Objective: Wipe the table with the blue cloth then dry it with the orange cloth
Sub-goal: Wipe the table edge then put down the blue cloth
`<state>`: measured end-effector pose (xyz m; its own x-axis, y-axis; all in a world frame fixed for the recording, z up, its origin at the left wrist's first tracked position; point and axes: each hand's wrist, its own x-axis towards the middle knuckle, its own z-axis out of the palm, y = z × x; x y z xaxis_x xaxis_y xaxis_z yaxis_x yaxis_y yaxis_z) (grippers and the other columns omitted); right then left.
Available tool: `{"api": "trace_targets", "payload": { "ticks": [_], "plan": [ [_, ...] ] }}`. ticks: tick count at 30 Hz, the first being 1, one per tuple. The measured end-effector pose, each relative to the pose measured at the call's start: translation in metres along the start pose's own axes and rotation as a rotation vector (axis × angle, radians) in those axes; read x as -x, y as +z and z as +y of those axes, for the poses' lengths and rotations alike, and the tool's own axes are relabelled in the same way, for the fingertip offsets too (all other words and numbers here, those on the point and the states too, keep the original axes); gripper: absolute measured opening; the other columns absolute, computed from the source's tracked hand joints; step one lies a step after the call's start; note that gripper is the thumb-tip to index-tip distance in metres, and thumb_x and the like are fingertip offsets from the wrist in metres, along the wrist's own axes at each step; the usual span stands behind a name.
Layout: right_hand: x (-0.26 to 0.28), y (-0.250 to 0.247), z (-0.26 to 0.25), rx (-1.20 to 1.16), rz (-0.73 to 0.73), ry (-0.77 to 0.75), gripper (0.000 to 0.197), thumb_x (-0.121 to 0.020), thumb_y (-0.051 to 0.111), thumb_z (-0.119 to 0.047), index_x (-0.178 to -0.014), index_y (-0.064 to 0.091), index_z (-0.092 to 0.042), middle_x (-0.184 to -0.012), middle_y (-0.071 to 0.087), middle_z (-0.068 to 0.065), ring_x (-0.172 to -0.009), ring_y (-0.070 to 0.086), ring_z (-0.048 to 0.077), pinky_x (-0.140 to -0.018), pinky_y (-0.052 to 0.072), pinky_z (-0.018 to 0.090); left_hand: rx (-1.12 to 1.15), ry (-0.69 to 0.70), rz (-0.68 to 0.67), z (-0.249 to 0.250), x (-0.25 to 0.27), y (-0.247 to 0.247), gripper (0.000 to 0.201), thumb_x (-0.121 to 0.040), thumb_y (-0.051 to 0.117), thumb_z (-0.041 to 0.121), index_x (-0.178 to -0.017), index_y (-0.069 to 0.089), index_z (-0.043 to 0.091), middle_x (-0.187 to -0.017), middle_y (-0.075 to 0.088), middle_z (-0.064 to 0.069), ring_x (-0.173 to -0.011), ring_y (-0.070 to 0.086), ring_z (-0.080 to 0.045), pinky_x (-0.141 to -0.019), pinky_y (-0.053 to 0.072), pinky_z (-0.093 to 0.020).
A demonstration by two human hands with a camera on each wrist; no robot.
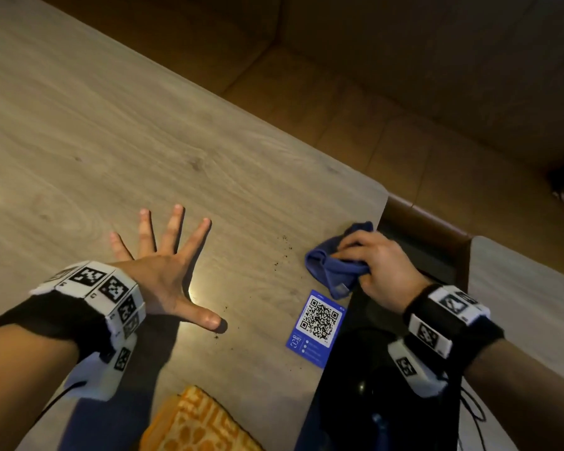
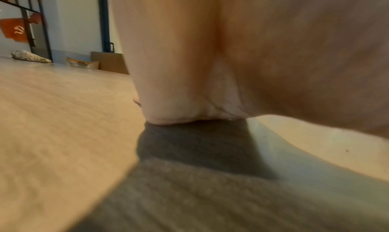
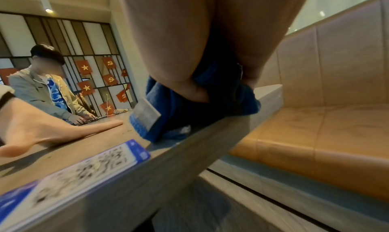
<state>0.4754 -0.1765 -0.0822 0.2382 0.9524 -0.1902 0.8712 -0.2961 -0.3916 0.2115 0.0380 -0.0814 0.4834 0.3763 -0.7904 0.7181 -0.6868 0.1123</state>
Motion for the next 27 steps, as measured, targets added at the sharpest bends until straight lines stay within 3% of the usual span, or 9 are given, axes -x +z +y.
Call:
{"api": "trace_targets", "payload": {
  "ticks": [4, 8, 11, 14, 16, 18, 20, 23, 27],
  "plan": [
    [0.039, 0.006, 0.004, -0.009, 0.037, 0.034, 0.034, -0.070, 0.056, -0.009, -0.095, 0.075, -0.023, -0.102, 0.064, -0.005, -0.095, 0.056, 0.022, -0.083, 0.047, 0.036, 0.002, -0.004, 0.015, 0.000, -0.001, 0.001, 0.160, -0.019, 0.054, 0.106, -0.123, -0.055, 0.050, -0.128, -0.069, 0.005, -0.124, -0.053, -0.046, -0.105, -0.012, -0.079],
    [0.054, -0.010, 0.004, 0.126, -0.224, 0.190, 0.022, -0.078, 0.061, -0.013, -0.088, 0.069, -0.031, -0.095, 0.059, -0.010, -0.093, 0.052, 0.013, -0.084, 0.043, 0.031, -0.012, -0.008, 0.021, 0.000, -0.001, 0.002, 0.160, -0.020, 0.053, 0.106, -0.124, -0.055, 0.049, -0.129, -0.068, 0.004, -0.125, -0.053, -0.045, -0.105, -0.013, -0.079],
    [0.033, -0.030, -0.009, 0.058, 0.082, 0.129, 0.013, -0.071, 0.060, -0.012, -0.071, 0.064, -0.024, -0.077, 0.060, -0.001, -0.075, 0.058, 0.024, -0.069, 0.048, 0.038, -0.016, -0.021, 0.021, 0.000, -0.002, 0.001, 0.160, -0.021, 0.053, 0.106, -0.125, -0.054, 0.048, -0.131, -0.067, 0.003, -0.125, -0.053, -0.045, -0.105, -0.014, -0.079],
    [-0.037, -0.047, -0.030, 0.013, 0.356, 0.113, 0.018, -0.068, 0.052, -0.009, -0.077, 0.067, -0.015, -0.077, 0.058, 0.003, -0.071, 0.051, 0.024, -0.066, 0.041, 0.032, -0.026, -0.014, 0.028, 0.000, -0.004, 0.002, 0.159, -0.023, 0.052, 0.106, -0.125, -0.055, 0.048, -0.131, -0.067, 0.002, -0.125, -0.053, -0.045, -0.106, -0.014, -0.078],
    [-0.100, -0.045, -0.041, 0.054, 0.287, 0.170, 0.022, -0.075, 0.052, -0.006, -0.086, 0.068, -0.016, -0.084, 0.057, 0.007, -0.078, 0.049, 0.025, -0.067, 0.040, 0.032, -0.025, -0.004, 0.031, -0.002, -0.004, 0.002, 0.158, -0.023, 0.051, 0.106, -0.124, -0.055, 0.048, -0.131, -0.067, 0.002, -0.124, -0.053, -0.045, -0.106, -0.013, -0.079],
    [-0.147, -0.031, -0.050, 0.103, 0.072, 0.243, 0.022, -0.082, 0.053, -0.003, -0.094, 0.068, -0.013, -0.092, 0.060, 0.010, -0.084, 0.054, 0.027, -0.068, 0.041, 0.033, -0.024, 0.000, 0.031, -0.002, -0.006, 0.002, 0.157, -0.023, 0.050, 0.107, -0.124, -0.055, 0.048, -0.131, -0.067, 0.001, -0.124, -0.053, -0.046, -0.105, -0.013, -0.080],
    [-0.163, -0.013, -0.056, 0.107, -0.058, 0.187, 0.024, -0.081, 0.056, 0.001, -0.097, 0.070, -0.009, -0.099, 0.064, 0.014, -0.091, 0.057, 0.030, -0.072, 0.043, 0.034, -0.018, 0.004, 0.033, -0.004, -0.008, 0.002, 0.157, -0.023, 0.050, 0.107, -0.124, -0.055, 0.048, -0.131, -0.067, 0.002, -0.124, -0.053, -0.047, -0.104, -0.012, -0.080],
    [-0.132, 0.000, -0.057, 0.056, -0.054, -0.077, 0.032, -0.074, 0.060, 0.007, -0.098, 0.073, -0.010, -0.104, 0.063, 0.012, -0.096, 0.054, 0.032, -0.081, 0.036, 0.030, 0.000, 0.019, 0.023, -0.005, -0.009, 0.003, 0.158, -0.024, 0.053, 0.105, -0.124, -0.055, 0.048, -0.129, -0.068, 0.003, -0.122, -0.055, -0.046, -0.103, -0.014, -0.081],
    [-0.065, 0.005, -0.035, -0.012, -0.018, -0.178, 0.029, -0.070, 0.062, -0.003, -0.093, 0.075, -0.015, -0.098, 0.064, 0.006, -0.087, 0.056, 0.030, -0.078, 0.036, 0.028, 0.013, 0.025, 0.025, -0.005, -0.009, 0.002, 0.158, -0.026, 0.055, 0.105, -0.123, -0.055, 0.048, -0.127, -0.069, 0.004, -0.120, -0.057, -0.045, -0.103, -0.015, -0.081]
  ]
}}
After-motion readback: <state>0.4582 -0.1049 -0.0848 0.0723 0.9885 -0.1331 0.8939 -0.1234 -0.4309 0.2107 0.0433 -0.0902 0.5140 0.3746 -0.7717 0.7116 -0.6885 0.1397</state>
